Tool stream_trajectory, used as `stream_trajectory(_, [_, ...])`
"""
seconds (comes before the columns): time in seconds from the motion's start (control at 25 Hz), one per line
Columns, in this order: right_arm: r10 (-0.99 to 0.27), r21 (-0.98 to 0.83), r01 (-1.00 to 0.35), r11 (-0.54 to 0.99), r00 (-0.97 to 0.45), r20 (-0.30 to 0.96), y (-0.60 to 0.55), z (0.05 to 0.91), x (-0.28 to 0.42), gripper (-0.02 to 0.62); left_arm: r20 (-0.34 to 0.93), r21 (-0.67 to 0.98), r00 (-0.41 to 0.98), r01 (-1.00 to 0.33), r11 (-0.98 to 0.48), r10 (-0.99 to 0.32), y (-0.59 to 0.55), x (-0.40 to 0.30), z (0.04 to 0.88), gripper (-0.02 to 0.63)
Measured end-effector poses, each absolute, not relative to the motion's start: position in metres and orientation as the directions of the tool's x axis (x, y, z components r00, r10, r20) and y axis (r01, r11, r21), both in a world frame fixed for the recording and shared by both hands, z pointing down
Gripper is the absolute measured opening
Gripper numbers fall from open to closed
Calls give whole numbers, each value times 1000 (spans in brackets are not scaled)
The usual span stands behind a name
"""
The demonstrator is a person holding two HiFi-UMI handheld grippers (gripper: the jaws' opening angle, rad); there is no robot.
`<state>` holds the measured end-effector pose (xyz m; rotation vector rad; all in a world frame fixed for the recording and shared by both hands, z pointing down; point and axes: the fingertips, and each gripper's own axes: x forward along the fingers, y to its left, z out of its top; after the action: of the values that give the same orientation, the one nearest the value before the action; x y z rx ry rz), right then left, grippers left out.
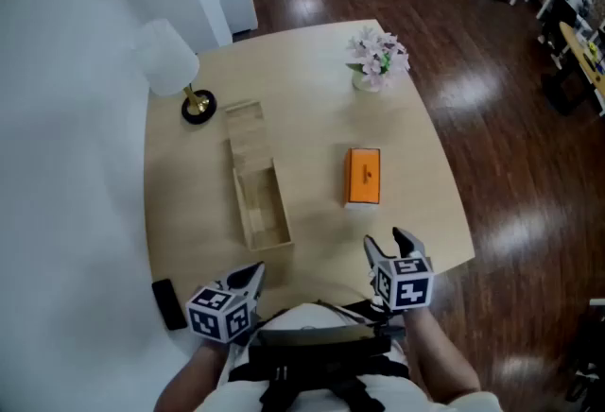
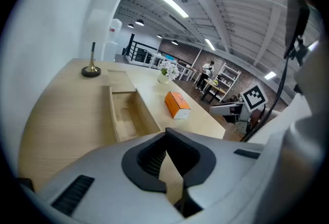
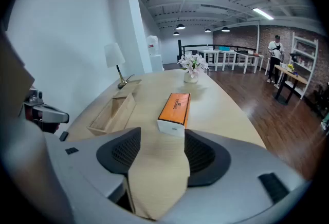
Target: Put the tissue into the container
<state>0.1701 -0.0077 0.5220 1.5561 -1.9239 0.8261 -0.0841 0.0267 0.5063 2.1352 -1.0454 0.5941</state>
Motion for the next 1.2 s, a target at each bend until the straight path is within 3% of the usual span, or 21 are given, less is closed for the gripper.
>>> stream_trajectory(0.24, [-654,-105,-988,110,-151,741,-61,555,174,364,629,394,634,-759,-519,-450,-5,-32,523,2])
stream_trajectory(0.64, [-622,-125,-990,65,-138,771,-128,585,180,383,603,398,696,-687,-608,-391,-68,39,529,2])
stream_trajectory(0.76, [-606,-153,-987,47,-150,781,-136,593,180,396,596,418,707,-678,-605,-380,-83,53,534,27])
stream_trajectory(0.84, [-602,-164,-986,41,-155,784,-143,596,178,401,589,442,717,-672,-594,-372,-92,63,539,94])
stream_trajectory(0.96, [-593,-151,-988,38,-143,792,-152,603,178,431,588,471,722,-672,-571,-364,-103,76,548,146])
stream_trajectory(1.2, [-536,-152,-987,50,-155,830,-164,625,169,465,591,521,733,-665,-535,-336,-111,91,562,164])
